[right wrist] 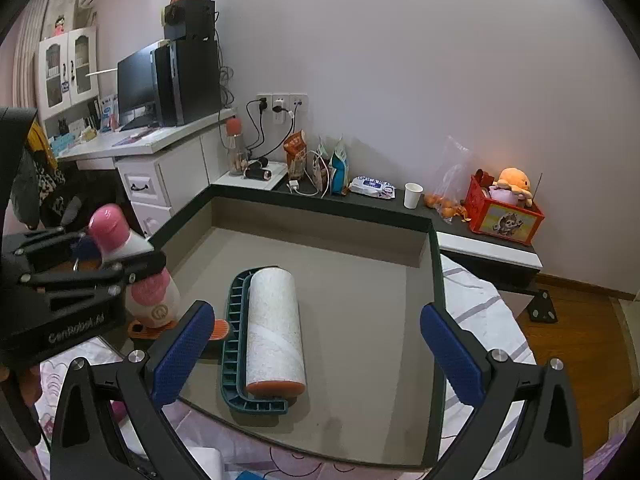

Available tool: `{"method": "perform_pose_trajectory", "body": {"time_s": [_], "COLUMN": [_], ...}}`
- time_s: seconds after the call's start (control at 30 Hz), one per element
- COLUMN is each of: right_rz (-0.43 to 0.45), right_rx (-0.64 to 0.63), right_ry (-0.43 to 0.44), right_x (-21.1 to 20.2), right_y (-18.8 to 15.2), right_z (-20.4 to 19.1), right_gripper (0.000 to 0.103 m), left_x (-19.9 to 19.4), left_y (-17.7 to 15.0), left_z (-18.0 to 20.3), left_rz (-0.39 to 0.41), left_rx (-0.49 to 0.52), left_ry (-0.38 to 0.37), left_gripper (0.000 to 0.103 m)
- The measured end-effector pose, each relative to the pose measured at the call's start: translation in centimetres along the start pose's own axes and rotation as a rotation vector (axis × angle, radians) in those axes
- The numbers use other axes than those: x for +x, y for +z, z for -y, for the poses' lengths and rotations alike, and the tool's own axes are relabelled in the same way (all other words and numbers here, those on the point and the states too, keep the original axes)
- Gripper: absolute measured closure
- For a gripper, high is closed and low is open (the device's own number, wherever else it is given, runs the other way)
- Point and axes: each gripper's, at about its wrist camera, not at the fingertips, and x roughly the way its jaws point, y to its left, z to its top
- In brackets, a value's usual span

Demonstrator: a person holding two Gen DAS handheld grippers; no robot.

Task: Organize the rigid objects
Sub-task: 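Lower the white bottle into the box and open the left gripper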

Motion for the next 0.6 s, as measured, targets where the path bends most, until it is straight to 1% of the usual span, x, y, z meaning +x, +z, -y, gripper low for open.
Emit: {"method": "perform_pose_trajectory", "body": {"time_s": [0.03, 0.13, 0.17, 0.2, 0.23, 0.27, 0.3, 0.4, 0.47, 0.6], "right_rz": [-0.003, -0.010, -0.009, -0.008, -0.010, -0.012, -0.012, -0.014, -0.013, 0.001], "right_rx": [-0.001, 0.000, 0.001, 0.002, 0.000, -0.002, -0.002, -0.002, -0.004, -0.004], "right_ry": [0.000, -0.003, -0.002, -0.002, -0.002, -0.002, -0.003, -0.002, -0.004, -0.007], "right_x": [0.2, 0.4, 0.3, 0.3, 0.3, 0.2, 0.2, -0.2, -0.7, -2.0], "right_y": [0.1, 0.1, 0.0, 0.2, 0.1, 0.1, 0.1, 0.0, 0.0, 0.0], "right_z": [0.1, 0.1, 0.1, 0.1, 0.0, 0.1, 0.0, 0.0, 0.0, 0.1], "right_gripper": [0.000, 0.000, 0.000, 0.000, 0.000, 0.000, 0.000, 0.000, 0.000, 0.000], "left_x": [0.2, 0.8, 0.8, 0.8, 0.6, 0.4, 0.1, -0.7, -1.2, -2.9], "left_y": [0.2, 0.2, 0.2, 0.2, 0.2, 0.2, 0.0, 0.4, 0.4, -0.1], "left_z": [0.0, 0.1, 0.0, -0.2, -0.1, 0.0, 0.1, 0.2, 0.3, 0.5], "left_rz": [0.000, -0.007, -0.006, -0.007, -0.005, 0.005, 0.012, 0.023, 0.025, 0.036], "left_rx": [-0.001, 0.008, 0.002, 0.001, 0.004, 0.009, 0.010, 0.008, 0.020, 0.019], "left_ry": [-0.005, 0.036, 0.040, 0.044, 0.053, 0.057, 0.061, 0.072, 0.099, 0.090], "left_gripper": [0.060, 0.060, 0.057, 0.047, 0.039, 0.024, 0.015, 0.008, 0.008, 0.007]}}
